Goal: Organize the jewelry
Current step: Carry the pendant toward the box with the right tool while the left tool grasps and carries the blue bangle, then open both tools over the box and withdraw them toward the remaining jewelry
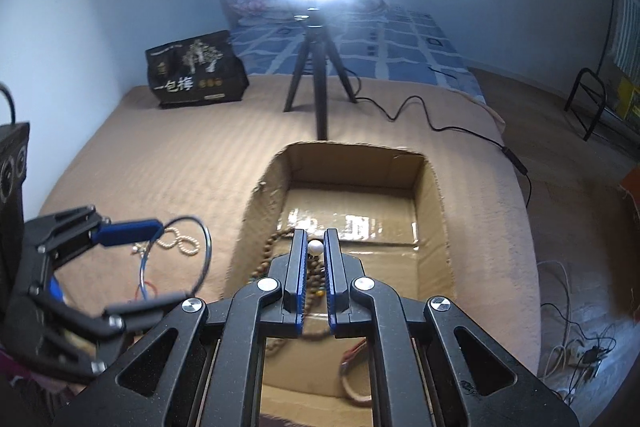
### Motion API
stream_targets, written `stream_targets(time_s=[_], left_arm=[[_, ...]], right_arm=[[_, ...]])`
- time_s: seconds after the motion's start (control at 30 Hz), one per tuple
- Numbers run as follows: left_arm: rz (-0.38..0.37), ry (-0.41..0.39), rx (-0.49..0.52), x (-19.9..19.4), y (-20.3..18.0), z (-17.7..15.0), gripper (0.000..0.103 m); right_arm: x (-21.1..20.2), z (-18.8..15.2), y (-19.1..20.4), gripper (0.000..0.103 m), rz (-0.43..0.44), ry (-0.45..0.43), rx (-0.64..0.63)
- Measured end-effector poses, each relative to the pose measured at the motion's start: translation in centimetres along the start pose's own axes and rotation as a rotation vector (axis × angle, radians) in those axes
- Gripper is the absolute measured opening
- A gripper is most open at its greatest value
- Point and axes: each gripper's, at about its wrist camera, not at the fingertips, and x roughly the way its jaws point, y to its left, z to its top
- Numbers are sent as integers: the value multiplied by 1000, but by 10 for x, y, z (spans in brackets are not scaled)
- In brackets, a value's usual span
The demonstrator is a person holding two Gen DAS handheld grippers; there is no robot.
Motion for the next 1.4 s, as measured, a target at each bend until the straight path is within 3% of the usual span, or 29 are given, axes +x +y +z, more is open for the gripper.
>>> stream_targets(time_s=[0.6, 0.63, 0.67, 0.73, 0.77, 1.4], left_arm=[[-65, 37, 24, 31, -36, 4, 74], [-72, 40, 24, 31, -37, 4, 74], [-76, 43, 23, 31, -37, 4, 74], [-77, 52, 21, 31, -38, 4, 74], [-79, 55, 20, 31, -39, 4, 74], [-40, 29, 17, 3, -25, -1, 74]], right_arm=[[12, -2, -37, 8, -38, 26, 81], [13, -1, -38, 19, -47, 28, 86], [12, -2, -39, 36, -56, 25, 90], [7, -2, -40, 56, -72, 4, 100], [5, -2, -40, 59, -76, -4, 103], [-23, -7, -30, 59, -92, -27, 105]])
